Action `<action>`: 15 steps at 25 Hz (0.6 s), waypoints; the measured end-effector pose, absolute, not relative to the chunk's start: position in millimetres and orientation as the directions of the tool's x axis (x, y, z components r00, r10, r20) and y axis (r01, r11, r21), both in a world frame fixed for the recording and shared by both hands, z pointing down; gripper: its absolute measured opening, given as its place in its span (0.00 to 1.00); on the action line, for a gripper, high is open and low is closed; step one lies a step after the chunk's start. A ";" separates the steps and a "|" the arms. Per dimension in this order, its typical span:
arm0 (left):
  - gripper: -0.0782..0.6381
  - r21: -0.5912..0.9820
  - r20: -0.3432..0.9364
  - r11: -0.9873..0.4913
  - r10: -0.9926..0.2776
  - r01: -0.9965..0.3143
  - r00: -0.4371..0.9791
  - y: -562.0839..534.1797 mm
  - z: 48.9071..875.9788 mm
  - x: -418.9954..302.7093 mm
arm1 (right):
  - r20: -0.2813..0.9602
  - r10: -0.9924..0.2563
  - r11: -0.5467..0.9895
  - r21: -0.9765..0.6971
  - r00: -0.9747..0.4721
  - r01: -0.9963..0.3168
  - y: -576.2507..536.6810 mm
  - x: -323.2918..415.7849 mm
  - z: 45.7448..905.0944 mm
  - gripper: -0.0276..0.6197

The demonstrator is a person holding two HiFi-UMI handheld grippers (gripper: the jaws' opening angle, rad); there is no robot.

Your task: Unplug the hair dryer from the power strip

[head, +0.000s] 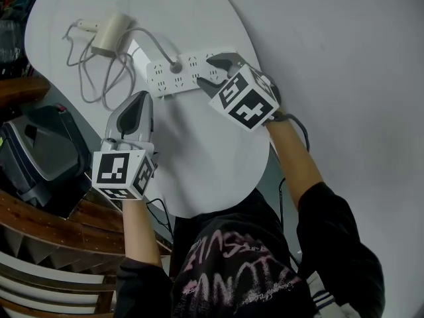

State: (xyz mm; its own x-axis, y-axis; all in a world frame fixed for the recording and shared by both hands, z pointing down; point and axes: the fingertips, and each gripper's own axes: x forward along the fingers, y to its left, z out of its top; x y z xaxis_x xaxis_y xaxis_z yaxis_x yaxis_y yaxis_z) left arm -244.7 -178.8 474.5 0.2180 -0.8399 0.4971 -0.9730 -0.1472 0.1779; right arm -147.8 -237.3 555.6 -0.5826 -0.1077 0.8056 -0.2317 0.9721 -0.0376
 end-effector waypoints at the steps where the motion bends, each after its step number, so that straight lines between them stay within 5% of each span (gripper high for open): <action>1: 0.13 0.169 0.506 -0.166 -0.831 -0.971 0.230 -181.8 475.9 -241.9 | 0.808 -0.107 0.972 -0.038 -0.580 -0.233 -237.4 -147.9 555.4 0.34; 15: 0.31 0.103 0.615 -0.357 -0.710 -0.928 0.342 -233.2 511.6 -215.9 | 0.797 -0.111 0.971 -0.041 -0.594 -0.237 -238.2 -150.8 556.8 0.34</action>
